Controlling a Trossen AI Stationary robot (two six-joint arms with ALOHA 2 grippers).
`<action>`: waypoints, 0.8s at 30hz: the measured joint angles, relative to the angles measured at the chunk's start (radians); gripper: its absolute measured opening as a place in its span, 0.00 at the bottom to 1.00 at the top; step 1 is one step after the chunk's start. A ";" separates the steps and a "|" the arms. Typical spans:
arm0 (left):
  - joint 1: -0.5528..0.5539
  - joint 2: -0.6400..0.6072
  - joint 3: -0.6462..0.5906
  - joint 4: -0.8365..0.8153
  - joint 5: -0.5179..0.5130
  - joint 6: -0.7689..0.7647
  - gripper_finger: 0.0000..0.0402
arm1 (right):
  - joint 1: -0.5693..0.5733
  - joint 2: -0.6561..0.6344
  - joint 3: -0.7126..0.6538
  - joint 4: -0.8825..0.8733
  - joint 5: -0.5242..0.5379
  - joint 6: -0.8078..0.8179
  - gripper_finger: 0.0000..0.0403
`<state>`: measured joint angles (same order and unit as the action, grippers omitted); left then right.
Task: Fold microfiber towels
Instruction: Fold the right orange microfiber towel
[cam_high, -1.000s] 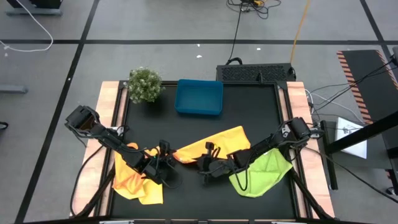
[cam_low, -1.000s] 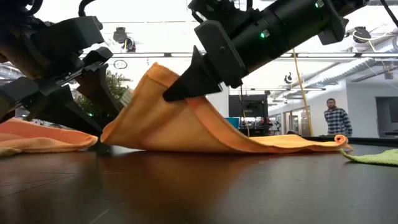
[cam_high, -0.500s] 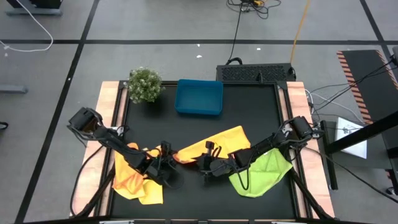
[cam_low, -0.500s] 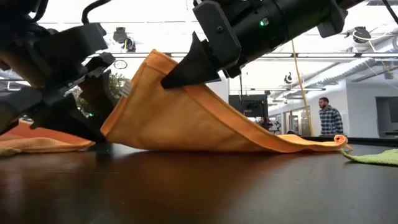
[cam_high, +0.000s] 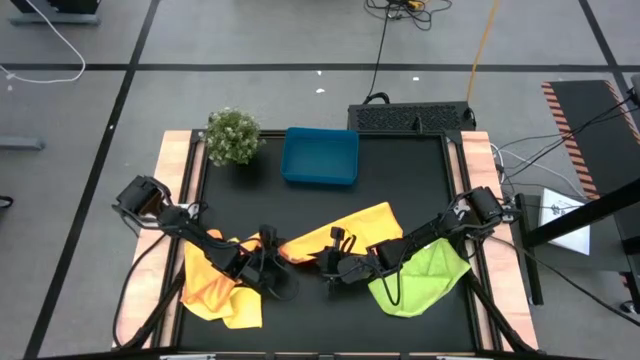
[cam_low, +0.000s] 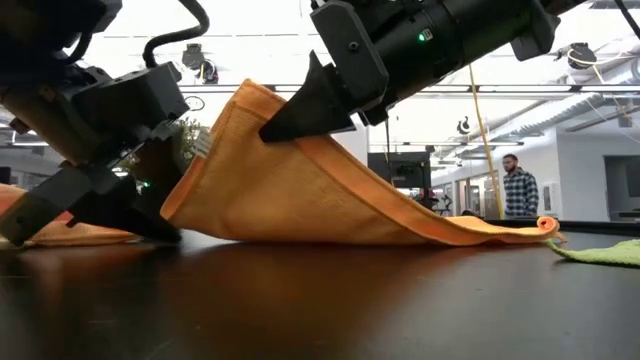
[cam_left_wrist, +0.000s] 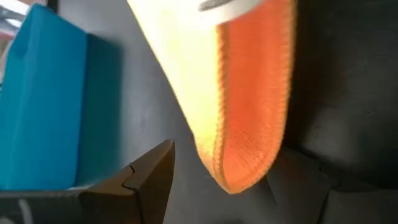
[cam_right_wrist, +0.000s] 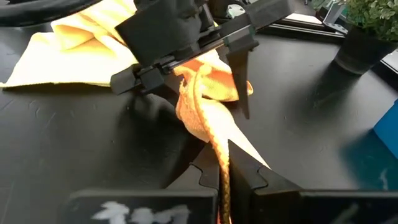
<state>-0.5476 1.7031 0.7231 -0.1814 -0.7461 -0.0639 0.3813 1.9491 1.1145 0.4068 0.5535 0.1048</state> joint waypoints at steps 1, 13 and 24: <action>0.000 0.000 0.000 0.001 -0.015 0.001 0.60 | 0.000 0.000 0.000 -0.001 0.000 0.000 0.00; -0.003 0.000 0.000 -0.012 -0.017 0.004 0.15 | 0.000 0.000 0.000 -0.008 -0.004 0.000 0.00; -0.030 -0.104 0.000 -0.124 0.024 -0.093 0.01 | 0.021 -0.004 0.000 -0.067 -0.034 0.047 0.00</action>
<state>-0.5776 1.5986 0.7232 -0.3055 -0.7224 -0.1573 0.4025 1.9450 1.1145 0.3401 0.5193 0.1522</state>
